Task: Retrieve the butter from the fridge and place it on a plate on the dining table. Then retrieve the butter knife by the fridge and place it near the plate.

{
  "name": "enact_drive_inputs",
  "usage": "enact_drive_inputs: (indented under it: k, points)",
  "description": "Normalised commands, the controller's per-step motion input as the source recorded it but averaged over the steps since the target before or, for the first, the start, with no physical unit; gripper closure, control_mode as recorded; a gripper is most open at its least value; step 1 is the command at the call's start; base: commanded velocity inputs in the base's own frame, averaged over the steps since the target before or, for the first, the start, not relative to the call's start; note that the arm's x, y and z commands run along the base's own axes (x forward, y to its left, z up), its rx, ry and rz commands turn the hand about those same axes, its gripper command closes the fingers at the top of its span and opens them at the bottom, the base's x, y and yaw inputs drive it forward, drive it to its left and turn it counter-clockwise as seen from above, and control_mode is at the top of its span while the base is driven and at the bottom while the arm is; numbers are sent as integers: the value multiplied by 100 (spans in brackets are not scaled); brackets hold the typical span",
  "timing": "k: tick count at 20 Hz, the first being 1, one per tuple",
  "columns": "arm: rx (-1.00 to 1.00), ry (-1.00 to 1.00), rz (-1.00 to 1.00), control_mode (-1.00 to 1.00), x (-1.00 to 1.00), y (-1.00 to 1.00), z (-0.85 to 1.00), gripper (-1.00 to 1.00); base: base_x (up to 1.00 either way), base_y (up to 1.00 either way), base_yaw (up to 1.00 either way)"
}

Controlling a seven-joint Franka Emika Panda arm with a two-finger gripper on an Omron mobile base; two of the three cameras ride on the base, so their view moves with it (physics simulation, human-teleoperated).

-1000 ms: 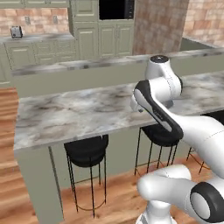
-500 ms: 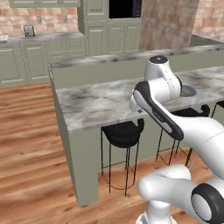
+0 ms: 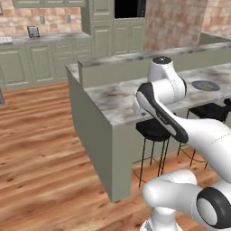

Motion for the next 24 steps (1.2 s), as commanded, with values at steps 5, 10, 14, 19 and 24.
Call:
enact_drive_inputs:
  k: [5,10,14,19,24]
  points:
    - [0,0,0,100,0,0,0,-100,2,100,-19]
    - [0,0,0,100,0,0,0,-100,73,100,-9]
    - [0,0,0,100,0,0,0,-100,100,94,0]
    - [0,0,0,100,0,0,0,-100,100,69,0]
    - [0,0,0,100,0,0,0,-100,100,33,0]
